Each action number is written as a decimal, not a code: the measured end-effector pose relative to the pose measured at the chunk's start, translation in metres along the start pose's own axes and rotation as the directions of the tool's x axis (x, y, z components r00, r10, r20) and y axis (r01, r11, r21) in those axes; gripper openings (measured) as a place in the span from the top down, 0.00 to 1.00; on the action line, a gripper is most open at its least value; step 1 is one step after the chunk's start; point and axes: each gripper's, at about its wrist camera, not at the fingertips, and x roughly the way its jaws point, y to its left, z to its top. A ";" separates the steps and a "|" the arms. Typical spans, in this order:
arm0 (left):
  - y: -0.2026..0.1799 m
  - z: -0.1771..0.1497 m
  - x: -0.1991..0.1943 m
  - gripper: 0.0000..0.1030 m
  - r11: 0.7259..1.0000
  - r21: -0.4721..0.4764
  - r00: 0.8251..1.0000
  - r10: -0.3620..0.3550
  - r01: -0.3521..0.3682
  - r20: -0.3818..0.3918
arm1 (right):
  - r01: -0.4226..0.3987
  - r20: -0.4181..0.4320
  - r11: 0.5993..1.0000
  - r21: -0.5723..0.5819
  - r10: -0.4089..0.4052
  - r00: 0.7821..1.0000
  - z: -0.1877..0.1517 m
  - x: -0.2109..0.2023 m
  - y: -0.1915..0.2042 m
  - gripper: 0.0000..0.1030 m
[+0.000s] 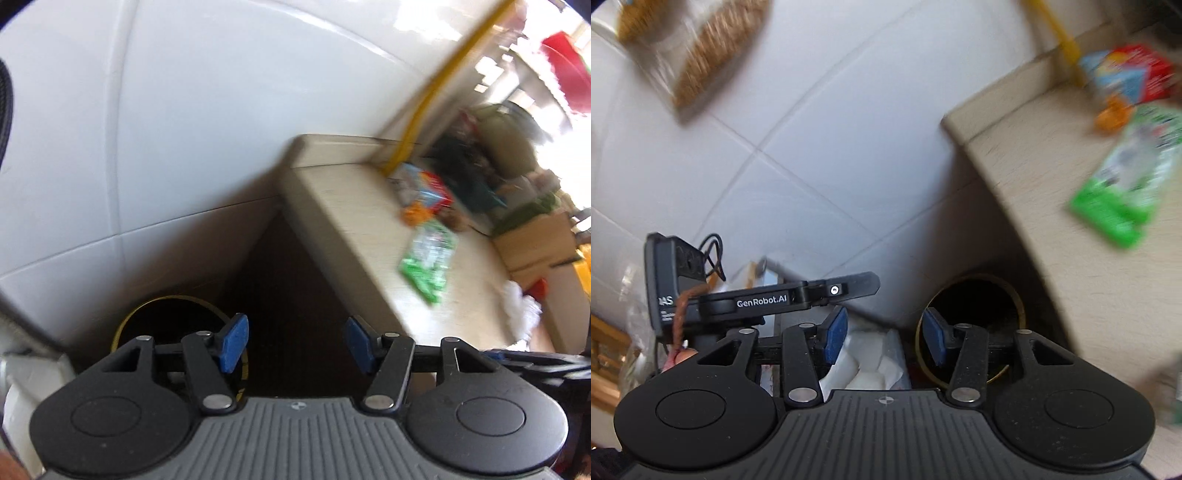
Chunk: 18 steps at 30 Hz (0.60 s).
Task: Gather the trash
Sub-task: 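Open both grippers to drop the pepper and plastic bag into the bin, then raise both open tools from the bin back over the counter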
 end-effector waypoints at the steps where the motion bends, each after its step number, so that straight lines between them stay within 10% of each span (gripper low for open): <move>1: -0.009 0.001 0.001 0.44 1.000 0.017 1.000 -0.018 0.018 0.002 | 0.009 0.037 1.000 0.007 -0.009 0.999 -0.001 -0.016 -0.003 0.43; 10: -0.094 0.015 0.030 0.42 0.978 0.169 0.992 -0.123 0.126 -0.025 | 0.190 0.314 0.973 0.129 -0.222 0.923 -0.007 -0.151 -0.066 0.34; 18: -0.155 0.021 0.069 0.40 0.959 0.263 0.994 -0.095 0.106 -0.054 | 0.329 0.374 0.913 0.240 -0.400 0.837 -0.031 -0.218 -0.138 0.26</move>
